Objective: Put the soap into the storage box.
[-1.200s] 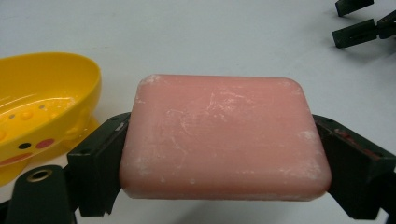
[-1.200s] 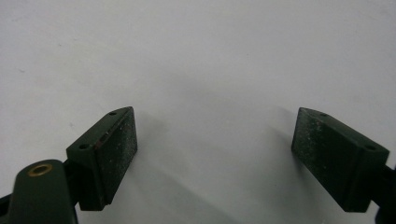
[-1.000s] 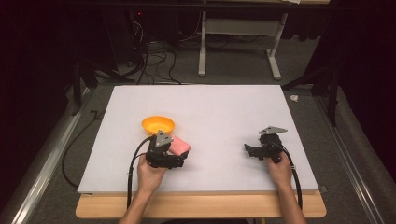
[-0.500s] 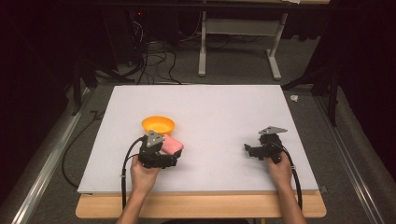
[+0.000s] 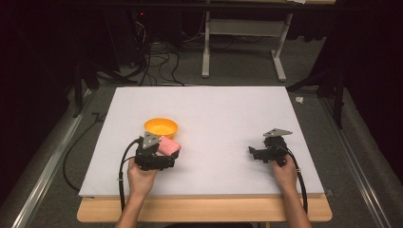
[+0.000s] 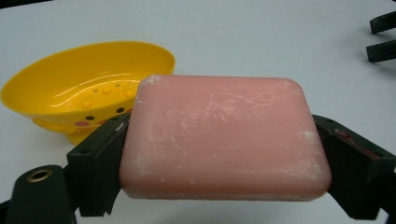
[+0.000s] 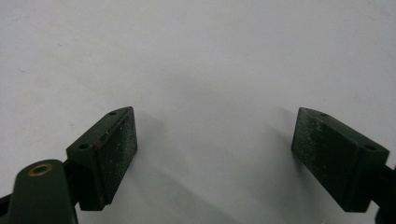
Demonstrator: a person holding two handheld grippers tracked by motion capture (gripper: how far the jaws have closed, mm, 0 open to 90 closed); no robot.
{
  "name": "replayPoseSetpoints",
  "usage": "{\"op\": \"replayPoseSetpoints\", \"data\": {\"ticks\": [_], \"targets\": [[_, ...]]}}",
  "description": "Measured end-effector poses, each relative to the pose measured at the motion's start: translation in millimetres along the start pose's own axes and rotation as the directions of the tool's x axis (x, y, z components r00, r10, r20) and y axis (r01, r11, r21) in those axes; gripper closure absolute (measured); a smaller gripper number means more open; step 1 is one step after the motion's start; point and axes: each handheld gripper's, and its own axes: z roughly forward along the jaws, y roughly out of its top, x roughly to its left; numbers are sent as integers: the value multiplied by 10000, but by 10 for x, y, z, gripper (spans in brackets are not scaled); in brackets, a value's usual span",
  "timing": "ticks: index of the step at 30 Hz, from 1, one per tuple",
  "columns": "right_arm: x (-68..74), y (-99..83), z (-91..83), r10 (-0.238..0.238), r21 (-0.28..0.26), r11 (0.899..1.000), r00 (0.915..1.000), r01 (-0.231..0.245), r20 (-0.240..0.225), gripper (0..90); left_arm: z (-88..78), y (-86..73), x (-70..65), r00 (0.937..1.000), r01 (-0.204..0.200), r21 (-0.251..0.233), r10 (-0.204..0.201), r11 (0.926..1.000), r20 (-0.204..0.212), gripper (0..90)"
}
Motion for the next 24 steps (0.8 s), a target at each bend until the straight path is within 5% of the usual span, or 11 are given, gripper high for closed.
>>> {"op": "replayPoseSetpoints", "data": {"ticks": [24], "targets": [[0,1,0,12,6,10000,10000,-12,-12,149,-115,89,201,9983,354,-223,-364,9991,-452,136]]}}
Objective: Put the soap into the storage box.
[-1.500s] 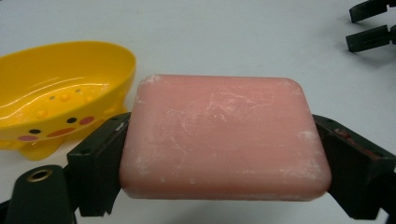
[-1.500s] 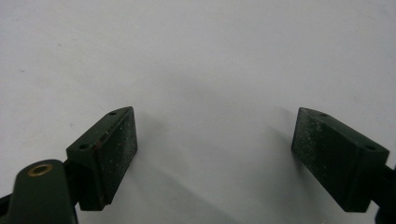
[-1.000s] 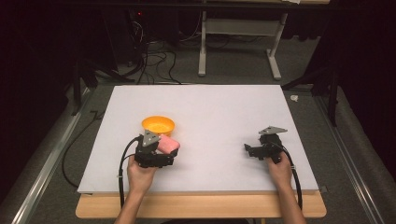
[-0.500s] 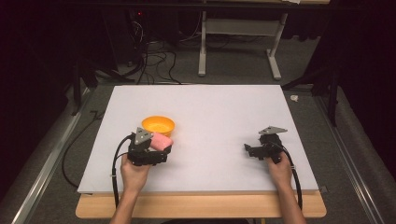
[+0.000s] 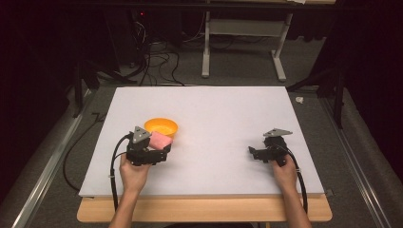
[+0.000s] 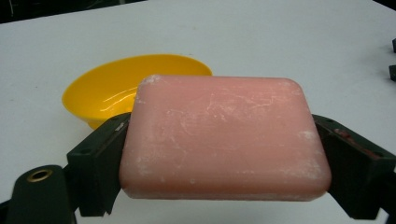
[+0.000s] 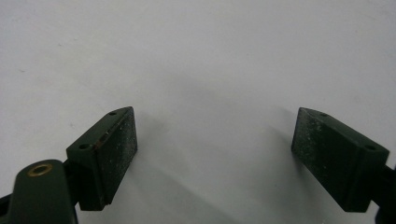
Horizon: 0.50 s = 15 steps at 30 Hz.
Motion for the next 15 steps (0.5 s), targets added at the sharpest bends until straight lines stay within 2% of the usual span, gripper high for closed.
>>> {"op": "replayPoseSetpoints", "data": {"ticks": [11,14,15], "targets": [[-1,-1,2,0,-14,10000,10000,0,4,150,7,106,99,9997,222,-39,-221,9997,70,136],[-1,-1,2,3,-14,10000,10000,-3,3,149,19,129,106,9997,236,-12,-236,9997,-33,137],[-1,-1,2,0,-14,10000,10000,0,4,149,23,156,104,9998,81,96,-80,9999,-166,136]]}}
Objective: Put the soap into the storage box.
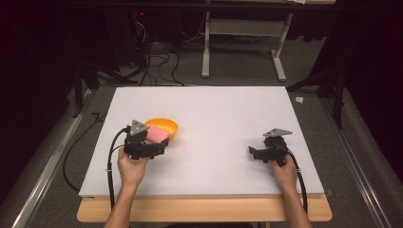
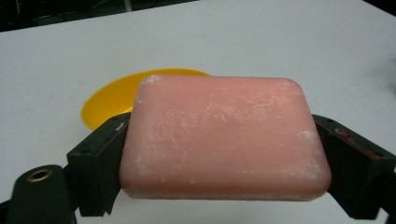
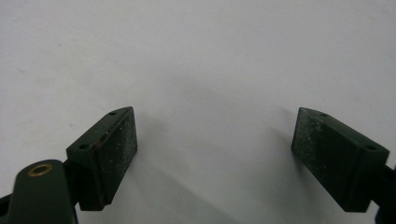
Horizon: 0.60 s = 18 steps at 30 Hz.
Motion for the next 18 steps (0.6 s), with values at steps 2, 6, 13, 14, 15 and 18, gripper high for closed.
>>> {"op": "replayPoseSetpoints", "data": {"ticks": [2,6,13,14,15,18], "targets": [[0,0,0,3,1,10000,10000,-3,-2,149,7,23,4,10000,14,-50,-14,10000,31,136],[0,0,0,3,0,10000,10000,-3,-2,149,29,65,15,10000,39,-10,-39,10000,-66,136],[1,1,-2,23,16,10000,10000,-23,-10,149,59,141,23,10000,-9,39,9,10000,-63,136],[2,0,-1,24,5,10000,10000,-23,-3,150,73,167,37,10000,59,46,-59,10000,5,136],[2,0,-1,24,5,10000,10000,-23,-3,150,73,167,37,10000,59,46,-59,10000,5,136],[2,1,-2,16,17,10000,10000,-16,-4,149,103,202,50,10000,72,78,-72,9999,-58,136]]}}
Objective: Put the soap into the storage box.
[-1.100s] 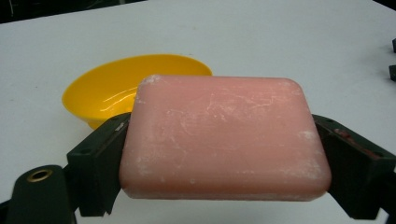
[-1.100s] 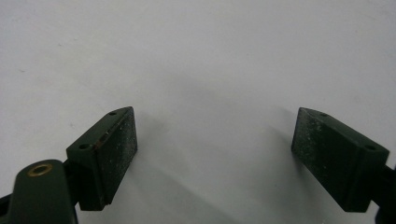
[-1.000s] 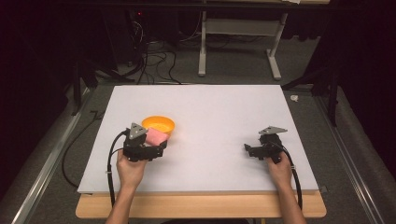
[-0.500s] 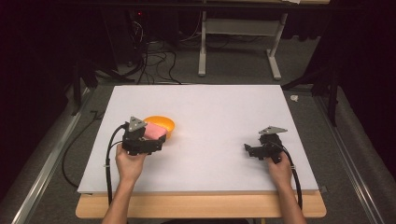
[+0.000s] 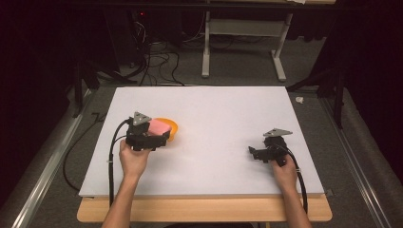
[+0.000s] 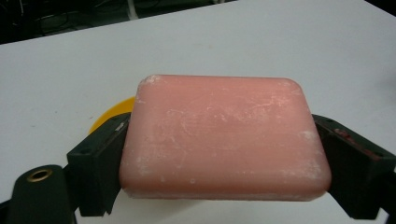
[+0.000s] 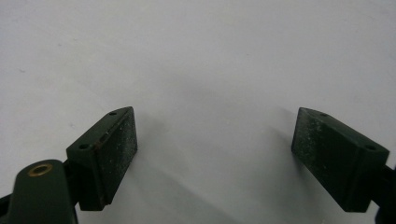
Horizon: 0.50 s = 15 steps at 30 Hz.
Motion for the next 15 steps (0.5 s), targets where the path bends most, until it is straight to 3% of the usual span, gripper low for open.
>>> {"op": "replayPoseSetpoints", "data": {"ticks": [15], "targets": [[-1,-1,1,-41,-13,10000,10000,41,7,150,237,79,111,9984,369,581,-342,9976,-455,136]]}}
